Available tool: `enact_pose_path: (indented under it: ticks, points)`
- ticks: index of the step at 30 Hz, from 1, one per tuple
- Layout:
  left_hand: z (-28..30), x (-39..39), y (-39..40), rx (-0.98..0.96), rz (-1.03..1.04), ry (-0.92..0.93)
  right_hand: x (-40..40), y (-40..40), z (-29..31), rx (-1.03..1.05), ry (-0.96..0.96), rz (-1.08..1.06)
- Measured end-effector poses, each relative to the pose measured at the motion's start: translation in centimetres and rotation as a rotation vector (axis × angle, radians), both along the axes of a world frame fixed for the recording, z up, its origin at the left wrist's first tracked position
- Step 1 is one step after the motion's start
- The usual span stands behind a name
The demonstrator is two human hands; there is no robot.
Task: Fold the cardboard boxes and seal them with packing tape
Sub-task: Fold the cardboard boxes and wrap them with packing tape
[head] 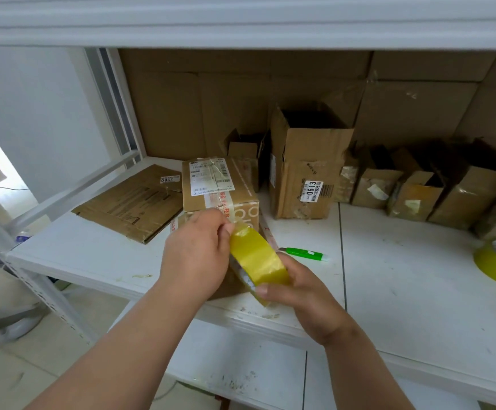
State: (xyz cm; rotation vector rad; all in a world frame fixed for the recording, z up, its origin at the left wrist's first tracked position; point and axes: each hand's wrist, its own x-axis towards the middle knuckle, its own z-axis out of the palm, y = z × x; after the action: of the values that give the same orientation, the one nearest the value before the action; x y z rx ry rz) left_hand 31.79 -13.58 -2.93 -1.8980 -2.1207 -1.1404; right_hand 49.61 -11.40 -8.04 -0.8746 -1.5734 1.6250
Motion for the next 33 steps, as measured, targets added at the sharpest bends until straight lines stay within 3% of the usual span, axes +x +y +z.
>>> enact_pose_path:
  ticks: [12,17,22,26,29,33]
  points:
    - [2.7,-0.5,-0.9,0.020,0.038,-0.199,2.7,0.2,3.7,0.160,0.085,0.117]
    - [5.3,-1.9,-1.5,0.088,0.069,-0.195,3.5,0.7,5.1,0.261,-0.046,-0.061]
    - [5.3,-2.6,-1.2,0.003,0.052,-0.504,3.9,1.0,5.7,0.208,-0.024,0.000]
    - [5.2,-3.5,-1.3,-0.016,0.035,-0.517,4.8,1.0,5.9,0.120,-0.026,0.085]
    - [5.2,-3.7,-1.2,-0.019,0.042,-0.466,5.0,1.2,6.7,0.128,-0.112,0.057]
    - [5.8,-4.9,-0.7,0.016,0.070,-0.588,4.5,1.7,7.9,0.242,-0.327,-0.116]
